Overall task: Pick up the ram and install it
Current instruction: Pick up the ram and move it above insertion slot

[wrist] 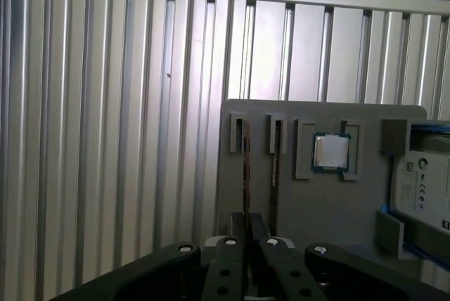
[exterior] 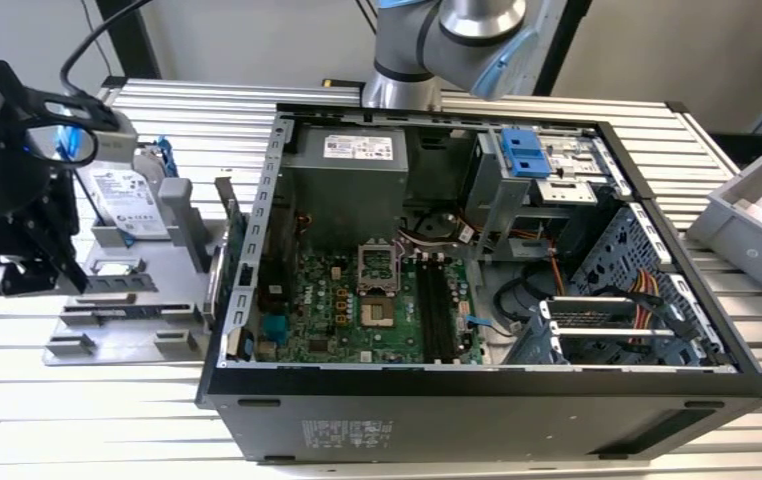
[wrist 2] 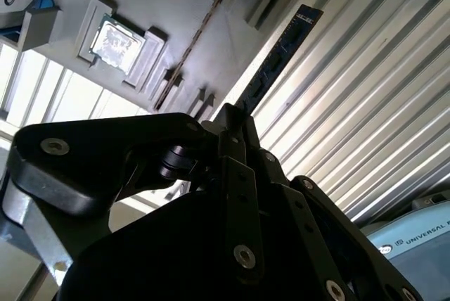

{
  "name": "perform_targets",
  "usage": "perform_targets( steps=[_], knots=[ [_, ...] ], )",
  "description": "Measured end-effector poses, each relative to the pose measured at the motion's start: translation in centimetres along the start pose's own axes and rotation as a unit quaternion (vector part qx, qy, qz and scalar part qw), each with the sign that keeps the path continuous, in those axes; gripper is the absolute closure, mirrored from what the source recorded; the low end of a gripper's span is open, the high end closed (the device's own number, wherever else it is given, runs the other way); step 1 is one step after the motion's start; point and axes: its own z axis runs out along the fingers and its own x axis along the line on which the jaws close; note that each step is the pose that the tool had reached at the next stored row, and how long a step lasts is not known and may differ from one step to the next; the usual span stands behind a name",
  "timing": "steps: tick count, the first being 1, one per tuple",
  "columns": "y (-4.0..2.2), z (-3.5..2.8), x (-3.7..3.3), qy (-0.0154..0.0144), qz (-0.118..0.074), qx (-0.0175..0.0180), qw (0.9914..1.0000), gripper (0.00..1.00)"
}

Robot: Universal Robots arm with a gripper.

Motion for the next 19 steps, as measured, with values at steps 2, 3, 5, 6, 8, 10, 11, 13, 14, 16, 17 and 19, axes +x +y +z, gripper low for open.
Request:
perform_targets(
  steps=[2, 3, 5, 6, 8, 10, 11, 13, 14, 16, 17, 19],
  knots=[
    [0.00, -0.09, 0.00, 0.0000, 0.000, 0.0000, 1.00000, 1.00],
    [0.00, -0.13, 0.00, 0.0000, 0.000, 0.0000, 1.00000, 1.00],
    [0.00, -0.24, 0.00, 0.0000, 0.000, 0.0000, 1.00000, 1.00],
    [0.00, -0.31, -0.01, 0.0000, 0.000, 0.0000, 1.00000, 1.00],
    [0.00, -0.50, -0.01, 0.0000, 0.000, 0.0000, 1.00000, 1.00],
    [0.01, -0.68, -0.01, 0.0000, 0.000, 0.0000, 1.00000, 1.00],
    [0.01, -0.75, -0.01, 0.0000, 0.000, 0.0000, 1.00000, 1.00],
    [0.01, -0.91, -0.01, 0.0000, 0.000, 0.0000, 1.00000, 1.00],
    [0.01, -1.00, -0.02, 0.0000, 0.000, -0.0001, 1.00000, 1.00],
    [0.01, -1.12, -0.02, 0.0000, 0.000, 0.0000, 1.00000, 1.00],
    [0.01, -1.19, -0.02, 0.0000, 0.000, 0.0000, 1.00000, 1.00],
    [0.01, -1.31, -0.02, 0.0000, 0.000, 0.0000, 1.00000, 1.00]
  ],
)
